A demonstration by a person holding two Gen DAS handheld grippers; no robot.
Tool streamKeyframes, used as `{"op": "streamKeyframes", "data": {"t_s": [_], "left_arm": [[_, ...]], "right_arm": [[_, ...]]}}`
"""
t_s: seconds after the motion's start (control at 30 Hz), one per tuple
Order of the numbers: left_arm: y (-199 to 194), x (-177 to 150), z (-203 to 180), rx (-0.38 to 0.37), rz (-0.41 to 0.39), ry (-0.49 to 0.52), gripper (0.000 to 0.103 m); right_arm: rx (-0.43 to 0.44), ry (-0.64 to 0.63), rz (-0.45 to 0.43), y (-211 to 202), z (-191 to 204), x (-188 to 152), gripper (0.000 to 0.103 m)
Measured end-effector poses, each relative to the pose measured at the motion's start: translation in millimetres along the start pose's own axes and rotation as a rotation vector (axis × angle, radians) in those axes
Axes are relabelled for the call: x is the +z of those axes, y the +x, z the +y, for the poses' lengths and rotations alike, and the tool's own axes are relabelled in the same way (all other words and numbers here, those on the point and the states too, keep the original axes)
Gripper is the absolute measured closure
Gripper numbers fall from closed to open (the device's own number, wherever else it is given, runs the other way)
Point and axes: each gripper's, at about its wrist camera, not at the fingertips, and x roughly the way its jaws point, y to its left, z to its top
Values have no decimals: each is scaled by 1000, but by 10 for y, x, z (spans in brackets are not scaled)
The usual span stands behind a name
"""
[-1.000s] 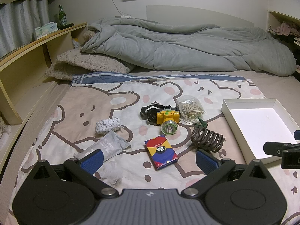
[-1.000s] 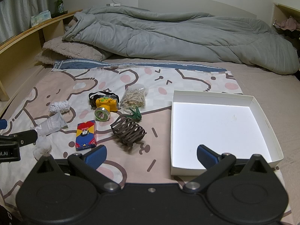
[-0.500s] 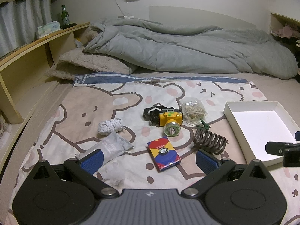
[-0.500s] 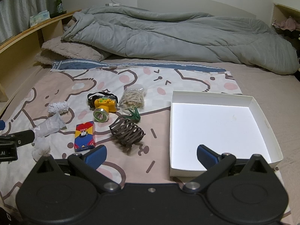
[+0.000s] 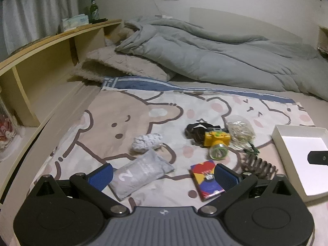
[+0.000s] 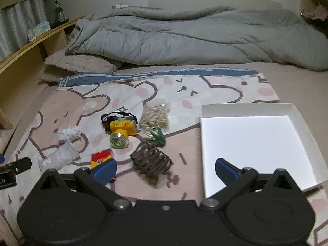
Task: Organize objects
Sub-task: 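Grasp the brown claw clip with the right tool while the left tool reaches the white tissue, then close the left tool on the crumpled white tissue while the right tool lifts the clip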
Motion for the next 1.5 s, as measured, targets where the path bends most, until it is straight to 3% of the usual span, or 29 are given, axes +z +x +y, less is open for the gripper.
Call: {"op": "streamKeyframes", "data": {"t_s": [0.27,0.5,0.57,0.67,0.77,0.93,1.03,1.1,1.17,1.37,1.5], "left_arm": [[308,53,263,12,58,-8,1],[570,-72,416,-51,165,-20,20],[631,-129,432,-70,196,-11,25],[715,-220,431,-109,245,12,37],[797,-292,441,-120,278,31,41],[926,-349,443,-113,316,61,41],[997,-370,443,-115,336,82,41],[1035,-379,446,-111,345,93,41],[1063,-381,446,-110,353,94,41],[1132,-402,439,-117,385,96,45],[1125,-428,408,-119,391,111,48]], "right_arm": [[26,115,40,373,22,186,2],[80,249,127,753,-42,202,25],[94,284,169,877,-55,175,39],[120,355,249,1053,-87,105,52],[109,421,308,1186,-119,34,56],[34,468,334,1417,-197,-24,57],[38,503,357,1574,-256,-50,67],[49,481,350,1616,-237,-42,74],[62,405,313,1553,-177,9,89],[70,82,227,1270,23,90,98],[-39,-254,117,993,194,13,98]]}}
